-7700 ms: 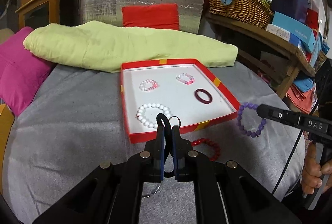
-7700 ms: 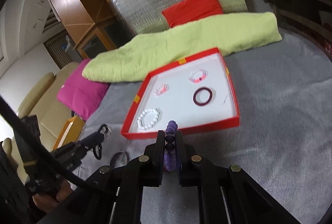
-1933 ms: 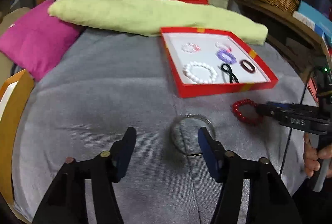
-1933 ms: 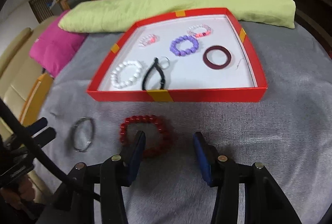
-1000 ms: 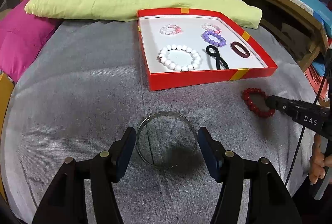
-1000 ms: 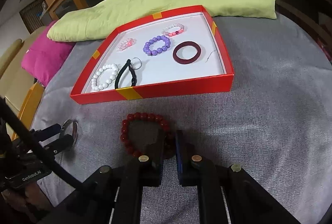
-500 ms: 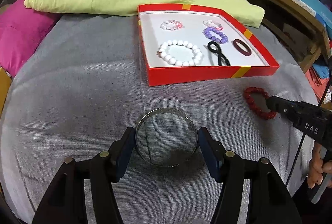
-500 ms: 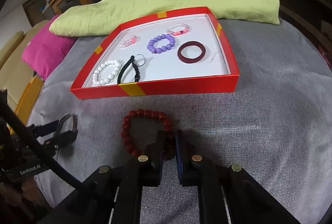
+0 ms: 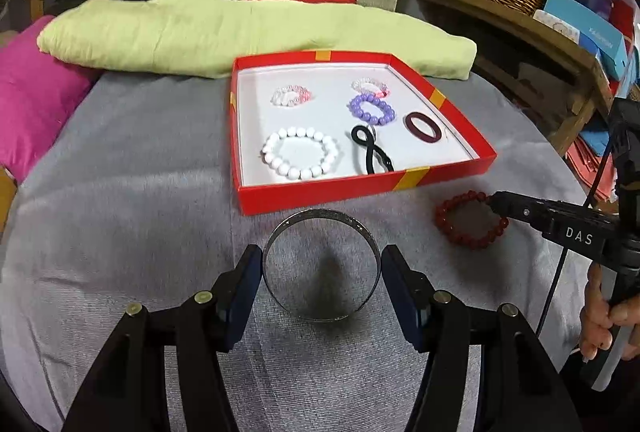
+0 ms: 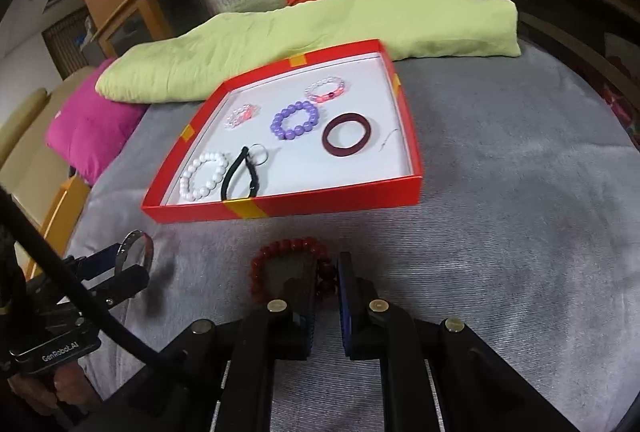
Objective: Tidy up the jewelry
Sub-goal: 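Grasp the silver bangle with left tool while right tool grasps the red bead bracelet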
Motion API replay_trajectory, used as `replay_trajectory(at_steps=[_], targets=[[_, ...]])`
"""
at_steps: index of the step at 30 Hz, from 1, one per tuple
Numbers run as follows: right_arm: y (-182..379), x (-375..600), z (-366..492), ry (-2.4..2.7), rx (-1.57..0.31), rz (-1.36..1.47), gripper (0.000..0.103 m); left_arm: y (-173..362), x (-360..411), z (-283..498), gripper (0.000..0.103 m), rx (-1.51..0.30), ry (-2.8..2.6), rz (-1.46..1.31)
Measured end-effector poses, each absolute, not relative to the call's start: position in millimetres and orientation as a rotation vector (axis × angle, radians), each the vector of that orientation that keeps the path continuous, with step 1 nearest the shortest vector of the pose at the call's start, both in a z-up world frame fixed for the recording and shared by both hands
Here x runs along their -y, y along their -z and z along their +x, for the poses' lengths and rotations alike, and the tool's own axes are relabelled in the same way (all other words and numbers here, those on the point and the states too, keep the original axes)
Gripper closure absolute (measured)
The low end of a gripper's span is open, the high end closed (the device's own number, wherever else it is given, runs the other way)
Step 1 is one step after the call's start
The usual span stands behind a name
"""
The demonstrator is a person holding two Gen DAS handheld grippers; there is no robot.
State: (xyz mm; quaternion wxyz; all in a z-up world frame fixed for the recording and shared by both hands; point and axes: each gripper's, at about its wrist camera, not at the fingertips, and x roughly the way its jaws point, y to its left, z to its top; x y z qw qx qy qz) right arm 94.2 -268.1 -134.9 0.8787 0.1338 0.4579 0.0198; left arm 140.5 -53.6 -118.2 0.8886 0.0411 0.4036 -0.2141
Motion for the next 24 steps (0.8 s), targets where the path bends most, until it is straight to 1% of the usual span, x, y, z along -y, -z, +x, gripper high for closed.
replay_trajectory(at_steps=[5, 11, 24], targets=[[124.6, 269.2, 89.9, -0.060, -0.914, 0.294, 0.093, 110.9, 60.9, 134.0, 0.040, -0.804, 0.423, 0.116], [123.9, 261.3, 90.5, -0.077, -0.910, 0.286, 0.093, 113.6, 67.8, 137.4, 0.040, -0.816, 0.386, 0.140], [103.6, 255.6, 82.4, -0.114, -0.820, 0.294, 0.093, 108.4, 63.9, 137.4, 0.040, -0.796, 0.338, 0.139]])
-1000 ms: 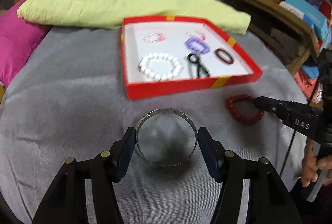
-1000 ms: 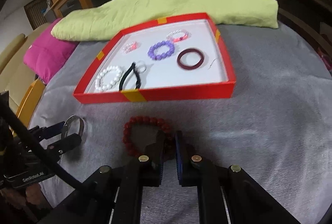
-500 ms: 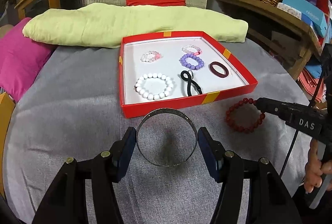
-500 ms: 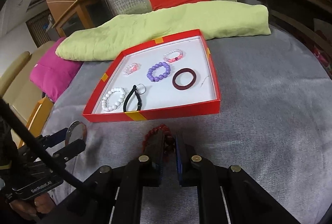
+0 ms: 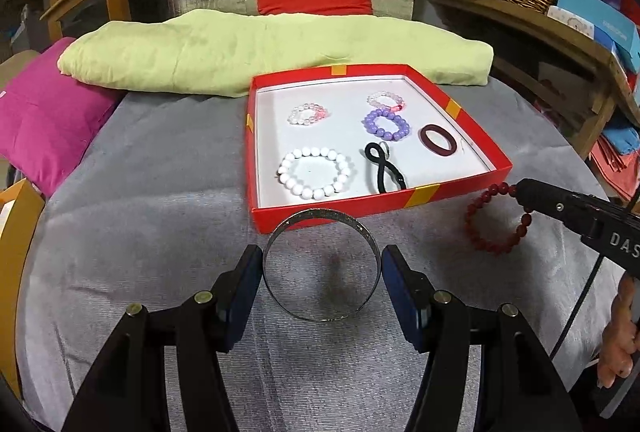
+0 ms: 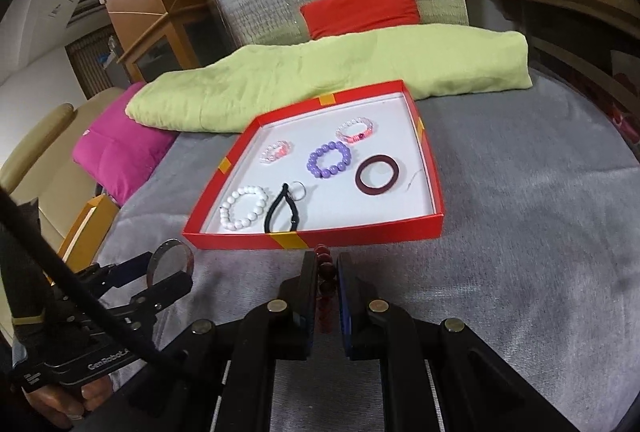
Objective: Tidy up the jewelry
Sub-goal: 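Grasp the silver bangle with left tool while right tool grasps the red bead bracelet, then carry the silver bangle and red bead bracelet up toward the box with both tools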
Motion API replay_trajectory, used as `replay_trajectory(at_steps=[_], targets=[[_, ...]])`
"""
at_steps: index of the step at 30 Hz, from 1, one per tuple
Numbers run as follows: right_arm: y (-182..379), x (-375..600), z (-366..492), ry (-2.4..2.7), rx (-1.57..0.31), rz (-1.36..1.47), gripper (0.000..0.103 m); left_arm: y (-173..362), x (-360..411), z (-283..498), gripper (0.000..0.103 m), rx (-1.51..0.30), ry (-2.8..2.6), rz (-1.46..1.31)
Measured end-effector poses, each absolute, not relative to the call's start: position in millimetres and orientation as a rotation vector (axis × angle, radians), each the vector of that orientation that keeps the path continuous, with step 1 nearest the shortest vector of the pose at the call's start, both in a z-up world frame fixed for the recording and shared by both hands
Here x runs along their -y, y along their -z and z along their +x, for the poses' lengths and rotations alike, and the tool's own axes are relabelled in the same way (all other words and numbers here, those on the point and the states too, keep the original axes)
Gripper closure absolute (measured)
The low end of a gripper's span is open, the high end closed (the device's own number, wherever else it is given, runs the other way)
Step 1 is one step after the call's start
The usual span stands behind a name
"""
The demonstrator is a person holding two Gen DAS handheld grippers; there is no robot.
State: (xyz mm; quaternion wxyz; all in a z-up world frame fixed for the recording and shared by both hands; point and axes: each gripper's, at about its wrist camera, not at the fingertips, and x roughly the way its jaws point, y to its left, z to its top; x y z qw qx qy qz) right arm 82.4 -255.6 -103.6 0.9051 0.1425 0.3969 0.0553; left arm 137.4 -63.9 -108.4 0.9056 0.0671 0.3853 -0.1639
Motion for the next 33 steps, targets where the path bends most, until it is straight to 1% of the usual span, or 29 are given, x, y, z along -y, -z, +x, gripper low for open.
replay_trajectory(at_steps=[9, 19, 24, 33], targets=[[93.3, 244.9, 78.8, -0.151, -0.789, 0.295, 0.093, 107.4, 64.9, 135.9, 0.040, -0.786, 0.315, 0.150], [103.8, 248.3, 84.3, -0.121, -0.836, 0.288, 0.093, 110.3, 63.8, 139.9, 0.040, -0.799, 0.287, 0.148], [110.0, 243.9, 87.4, -0.070, -0.873, 0.208, 0.093, 109.5, 67.1, 141.6, 0.040, -0.791, 0.269, 0.148], [110.8, 237.5, 87.5, -0.039, -0.878, 0.134, 0.093, 102.7, 75.4, 139.7, 0.040, -0.757, 0.264, 0.150]])
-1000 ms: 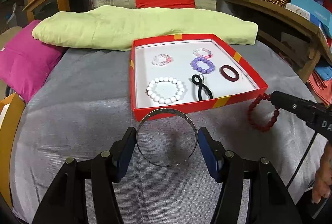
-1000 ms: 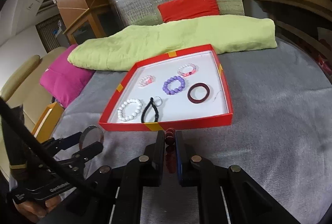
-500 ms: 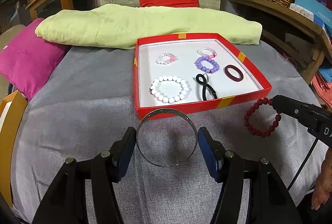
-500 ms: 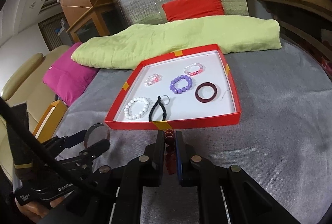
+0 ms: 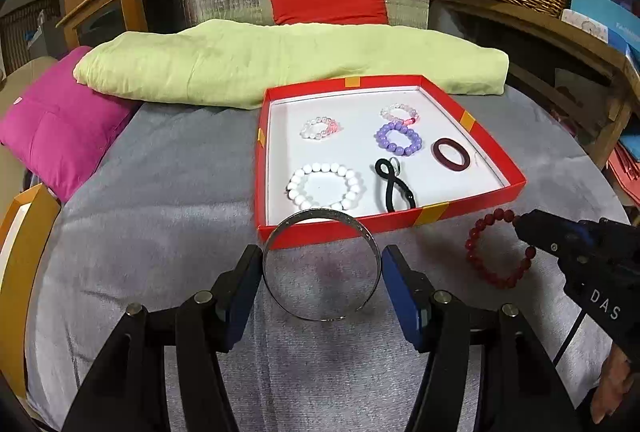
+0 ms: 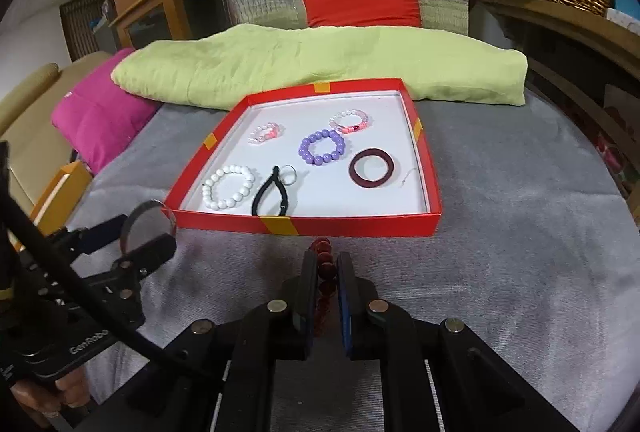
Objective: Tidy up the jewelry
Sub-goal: 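Carry the silver bangle and red bead bracelet up toward the box with both tools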
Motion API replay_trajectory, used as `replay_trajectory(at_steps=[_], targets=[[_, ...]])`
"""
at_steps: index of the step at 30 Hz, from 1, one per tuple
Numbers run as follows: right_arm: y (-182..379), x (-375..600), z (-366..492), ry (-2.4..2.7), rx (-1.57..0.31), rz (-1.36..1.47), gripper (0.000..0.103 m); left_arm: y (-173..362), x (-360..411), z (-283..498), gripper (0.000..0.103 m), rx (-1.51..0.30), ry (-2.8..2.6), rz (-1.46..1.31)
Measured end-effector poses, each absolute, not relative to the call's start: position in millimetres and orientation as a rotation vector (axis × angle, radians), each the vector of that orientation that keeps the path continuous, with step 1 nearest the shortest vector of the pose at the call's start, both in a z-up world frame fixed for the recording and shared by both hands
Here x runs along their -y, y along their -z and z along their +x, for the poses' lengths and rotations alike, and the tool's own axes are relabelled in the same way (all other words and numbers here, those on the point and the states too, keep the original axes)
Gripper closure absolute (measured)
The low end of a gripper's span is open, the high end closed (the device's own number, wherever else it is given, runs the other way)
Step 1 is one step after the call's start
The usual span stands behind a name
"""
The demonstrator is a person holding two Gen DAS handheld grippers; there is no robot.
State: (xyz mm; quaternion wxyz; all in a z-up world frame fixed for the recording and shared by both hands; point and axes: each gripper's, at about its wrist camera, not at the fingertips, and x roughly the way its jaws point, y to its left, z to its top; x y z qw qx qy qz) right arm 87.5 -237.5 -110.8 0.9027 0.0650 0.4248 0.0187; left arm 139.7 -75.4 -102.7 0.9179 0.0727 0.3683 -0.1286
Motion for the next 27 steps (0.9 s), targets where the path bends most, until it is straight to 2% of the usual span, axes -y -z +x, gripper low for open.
replay_trajectory(at_steps=[6, 27], targets=[[100.7, 234.2, 83.1, -0.066, -0.826, 0.129, 0.093, 101.1, 76.3, 140.4, 0.040, -0.748, 0.257, 0.150], [104.4, 226.9, 89.4, -0.089, -0.816, 0.136, 0.093, 96.1, 73.6, 141.9, 0.040, -0.718, 0.206, 0.170]])
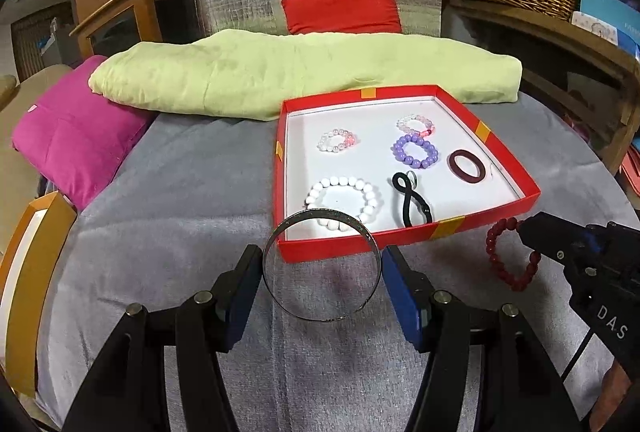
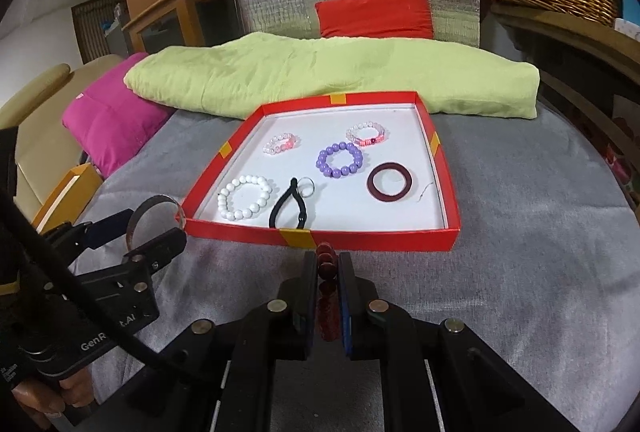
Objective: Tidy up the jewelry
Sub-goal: 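Carry the silver bangle and red bead bracelet up toward the box with both tools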
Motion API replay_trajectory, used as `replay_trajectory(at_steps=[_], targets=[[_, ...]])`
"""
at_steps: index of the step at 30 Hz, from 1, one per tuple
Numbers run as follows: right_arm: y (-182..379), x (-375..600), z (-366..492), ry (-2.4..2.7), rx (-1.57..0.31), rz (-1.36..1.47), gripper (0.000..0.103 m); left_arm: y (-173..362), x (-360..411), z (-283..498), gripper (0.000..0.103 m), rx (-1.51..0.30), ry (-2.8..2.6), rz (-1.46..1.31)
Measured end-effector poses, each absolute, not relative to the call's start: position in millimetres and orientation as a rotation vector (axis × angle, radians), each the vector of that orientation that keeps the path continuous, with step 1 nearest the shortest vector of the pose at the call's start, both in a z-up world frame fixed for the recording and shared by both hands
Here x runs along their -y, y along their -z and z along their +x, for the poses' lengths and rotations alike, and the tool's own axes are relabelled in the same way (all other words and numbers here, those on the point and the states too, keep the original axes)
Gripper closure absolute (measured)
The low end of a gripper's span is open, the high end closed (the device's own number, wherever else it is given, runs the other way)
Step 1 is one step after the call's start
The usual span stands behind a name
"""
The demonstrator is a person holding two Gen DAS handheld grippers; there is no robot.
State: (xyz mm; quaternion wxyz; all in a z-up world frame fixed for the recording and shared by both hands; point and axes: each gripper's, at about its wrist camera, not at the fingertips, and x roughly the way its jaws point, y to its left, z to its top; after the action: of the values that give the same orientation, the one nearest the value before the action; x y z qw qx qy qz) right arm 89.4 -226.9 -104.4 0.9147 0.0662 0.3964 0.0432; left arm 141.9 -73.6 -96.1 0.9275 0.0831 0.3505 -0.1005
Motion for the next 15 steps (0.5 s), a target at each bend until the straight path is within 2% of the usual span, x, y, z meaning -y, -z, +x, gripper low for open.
replay_trajectory(at_steps=[15], targets=[[96.0, 229.4, 87.0, -0.108, -0.776, 0.157, 0.093, 91.9, 76.5, 141.5, 0.040, -0.706, 0.213, 0.160]])
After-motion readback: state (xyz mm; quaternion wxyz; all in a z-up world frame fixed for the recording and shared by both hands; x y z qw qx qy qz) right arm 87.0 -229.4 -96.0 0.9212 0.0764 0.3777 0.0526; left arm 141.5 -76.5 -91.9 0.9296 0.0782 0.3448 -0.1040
